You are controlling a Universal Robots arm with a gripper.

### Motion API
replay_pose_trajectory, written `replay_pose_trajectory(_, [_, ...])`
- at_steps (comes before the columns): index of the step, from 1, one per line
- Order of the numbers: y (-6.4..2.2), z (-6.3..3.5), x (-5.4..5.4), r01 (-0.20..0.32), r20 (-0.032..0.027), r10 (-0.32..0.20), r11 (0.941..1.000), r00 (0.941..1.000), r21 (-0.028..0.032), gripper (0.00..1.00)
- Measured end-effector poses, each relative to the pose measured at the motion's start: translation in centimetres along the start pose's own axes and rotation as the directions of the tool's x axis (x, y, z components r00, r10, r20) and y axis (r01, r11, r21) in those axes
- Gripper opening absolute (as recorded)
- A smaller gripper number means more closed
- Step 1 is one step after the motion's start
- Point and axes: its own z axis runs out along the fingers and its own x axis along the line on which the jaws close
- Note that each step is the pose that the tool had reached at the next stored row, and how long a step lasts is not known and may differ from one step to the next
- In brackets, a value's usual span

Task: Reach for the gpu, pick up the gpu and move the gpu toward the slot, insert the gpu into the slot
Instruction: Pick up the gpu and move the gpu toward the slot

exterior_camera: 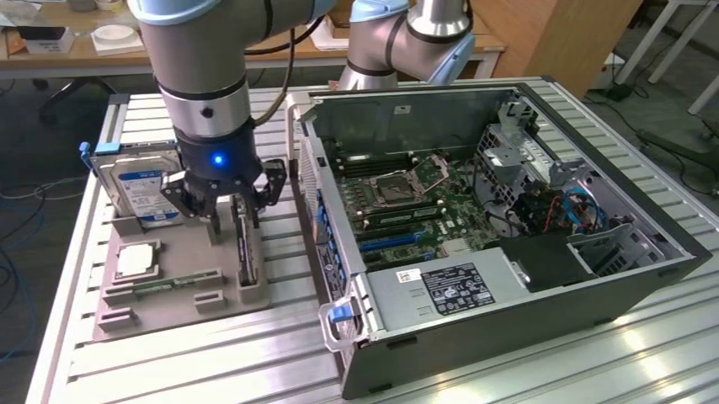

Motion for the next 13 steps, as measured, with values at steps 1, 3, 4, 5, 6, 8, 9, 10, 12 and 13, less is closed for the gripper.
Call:
replay_pose_trajectory(1, [0.04, 0.13, 0.0, 0.0, 0.0, 0.0, 1.0, 1.0, 0.003, 0.55])
replay_pose_trajectory(3, [0.2, 0.44, 0.0, -0.003, 0.0001, 0.003, 1.0, 1.0, 0.0071, 0.55])
replay_pose_trajectory(4, [0.36, 0.62, 0.0, -0.004, 0.0002, 0.004, 1.0, 1.0, 0.0085, 0.55])
replay_pose_trajectory(5, [0.56, 0.8, 0.0, -0.005, 0.0001, 0.005, 0.9999, 1.0, 0.0095, 0.55])
replay_pose_trajectory(6, [0.75, 0.99, 0.0, -0.006, 0.0001, 0.006, 0.9999, 1.0, 0.0104, 0.55])
replay_pose_trajectory(8, [0.9, 1.37, 0.0, -0.007, 0.0004, 0.007, 0.9999, 1.0, 0.0122, 0.55])
replay_pose_trajectory(9, [0.89, 1.51, 0.0, -0.007, 0.0003, 0.007, 0.9999, 1.0, 0.0131, 0.55])
replay_pose_trajectory(10, [0.88, 1.67, 0.0, -0.008, 0.0003, 0.008, 0.9999, 1.0, 0.0137, 0.55])
replay_pose_trajectory(12, [0.88, 2.03, 0.0, -0.008, 0.0004, 0.008, 0.9999, 1.0, 0.0141, 0.55])
replay_pose_trajectory(13, [0.88, 2.2, 0.0, -0.009, 0.0003, 0.009, 0.9999, 1.0, 0.0143, 0.55])
